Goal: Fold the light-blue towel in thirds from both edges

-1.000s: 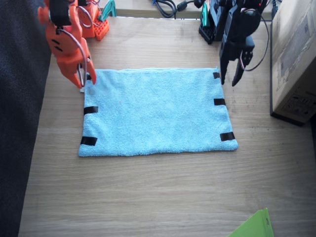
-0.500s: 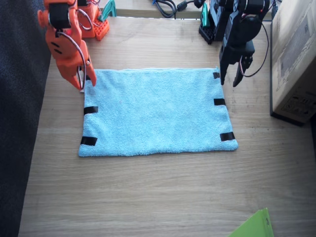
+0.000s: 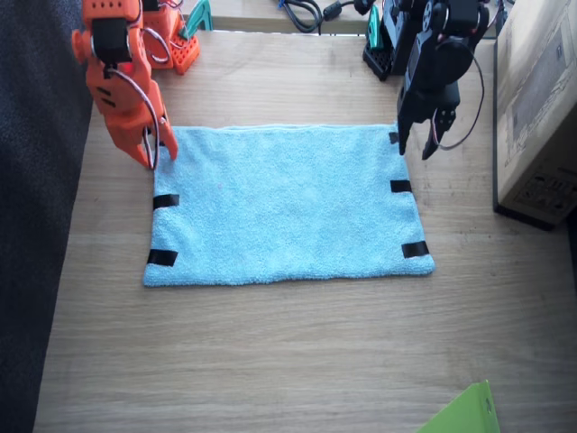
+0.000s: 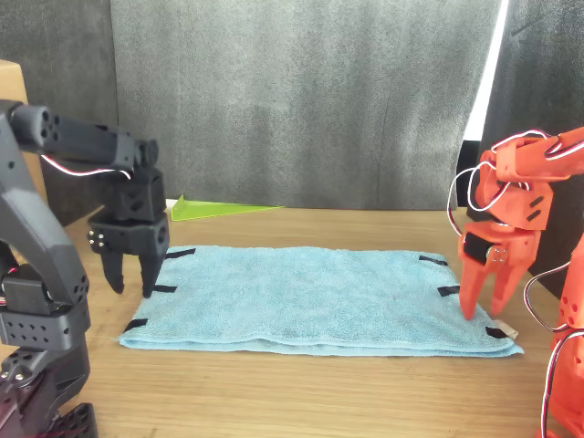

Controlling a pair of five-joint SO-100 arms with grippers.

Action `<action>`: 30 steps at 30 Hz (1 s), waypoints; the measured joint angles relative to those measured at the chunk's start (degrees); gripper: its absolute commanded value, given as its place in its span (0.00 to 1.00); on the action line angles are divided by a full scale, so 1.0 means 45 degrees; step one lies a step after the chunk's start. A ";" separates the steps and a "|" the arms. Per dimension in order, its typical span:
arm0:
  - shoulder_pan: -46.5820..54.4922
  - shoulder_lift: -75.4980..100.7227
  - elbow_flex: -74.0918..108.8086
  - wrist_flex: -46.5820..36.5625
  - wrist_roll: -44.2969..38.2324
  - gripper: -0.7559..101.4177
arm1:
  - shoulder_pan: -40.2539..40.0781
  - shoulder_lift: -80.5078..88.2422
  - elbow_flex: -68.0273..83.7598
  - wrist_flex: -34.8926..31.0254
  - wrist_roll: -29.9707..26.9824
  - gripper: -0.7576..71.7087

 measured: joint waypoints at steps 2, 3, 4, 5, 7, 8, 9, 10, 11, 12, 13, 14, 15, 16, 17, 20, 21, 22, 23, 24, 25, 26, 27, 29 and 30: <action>-0.0020 -0.0254 -0.0156 0.0117 0.0000 0.24 | 0.0000 0.0000 0.0000 0.0000 -0.0117 0.33; -0.0039 -0.0352 -0.0273 0.0156 0.0000 0.24 | 0.0000 0.0000 0.0000 0.0000 -0.0137 0.33; -0.0039 -0.0371 -0.0352 0.0098 0.0000 0.24 | 0.0000 0.0000 0.0000 0.0000 -0.0156 0.33; -0.0078 -0.0488 -0.0430 0.0078 0.0000 0.24 | 0.0000 0.0000 0.0000 -0.0039 -0.0156 0.33; -0.0254 -0.0781 -0.0605 0.0176 0.0000 0.24 | 0.0000 -0.0176 0.0000 -0.0117 -0.0156 0.33; -0.0430 -0.0937 -0.0664 0.0195 0.0000 0.24 | -0.0039 -0.0254 0.0000 -0.0156 -0.0156 0.33; -0.0469 -0.1016 -0.0684 0.0273 0.0000 0.24 | -0.0078 -0.0273 0.0000 -0.0176 -0.0156 0.33; -0.0469 -0.1055 -0.0684 0.0371 0.0020 0.24 | -0.0137 -0.0273 0.0000 -0.0195 -0.0156 0.33; -0.0430 -0.1113 -0.0742 0.0469 0.0020 0.24 | -0.0176 -0.0273 0.0000 -0.0215 -0.0215 0.33; -0.0352 -0.1211 -0.0840 0.0352 0.0020 0.24 | -0.0176 -0.0273 0.0000 -0.0215 -0.0293 0.33; -0.0332 -0.1250 -0.0859 0.0332 0.0020 0.24 | -0.0234 -0.0273 0.0000 -0.0215 -0.0332 0.33; -0.0371 -0.1230 -0.0879 0.0410 0.0020 0.24 | -0.0273 -0.0293 0.0000 -0.0215 -0.0332 0.33; -0.0469 -0.1309 -0.0879 0.0449 0.0020 0.24 | -0.0332 -0.0391 0.0000 -0.0215 -0.0332 0.33; -0.0547 -0.1426 -0.0879 0.0410 0.0020 0.24 | -0.0391 -0.0488 0.0000 -0.0215 -0.0332 0.33; -0.0645 -0.1484 -0.0879 0.0391 0.0020 0.24 | -0.0410 -0.0586 0.0000 -0.0215 -0.0332 0.33; -0.0488 -0.1484 -0.0879 0.0332 0.0156 0.23 | -0.0391 -0.0762 0.0000 -0.0293 -0.0430 0.33; -0.0410 -0.1563 -0.0898 0.0352 0.0176 0.23 | -0.0391 -0.0840 0.0000 -0.0352 -0.0449 0.33; -0.0371 -0.1641 -0.0918 0.0391 0.0215 0.23 | -0.0391 -0.0879 -0.0020 -0.0352 -0.0449 0.33; -0.0371 -0.1699 -0.0918 0.0391 0.0215 0.23 | -0.0410 -0.0957 -0.0059 -0.0312 -0.0391 0.33; -0.0410 -0.1699 -0.0918 0.0527 0.0215 0.23 | -0.0410 -0.1016 -0.0117 -0.0312 -0.0430 0.33; -0.0469 -0.1699 -0.0918 0.0605 0.0215 0.23 | -0.0430 -0.1035 -0.0137 -0.0312 -0.0430 0.33; -0.0508 -0.1719 -0.0918 0.0586 0.0215 0.23 | -0.0410 -0.1055 -0.0156 -0.0312 -0.0430 0.33; -0.0449 -0.1719 -0.0918 0.0527 0.0215 0.23 | -0.0371 -0.1113 -0.0156 -0.0312 -0.0430 0.33; -0.0176 -0.1719 -0.0918 0.0527 0.0391 0.23 | -0.0332 -0.1191 -0.0176 -0.0391 -0.0430 0.33; -0.0059 -0.1719 -0.0918 0.0527 0.0430 0.23 | -0.0332 -0.1250 -0.0176 -0.0391 -0.0430 0.33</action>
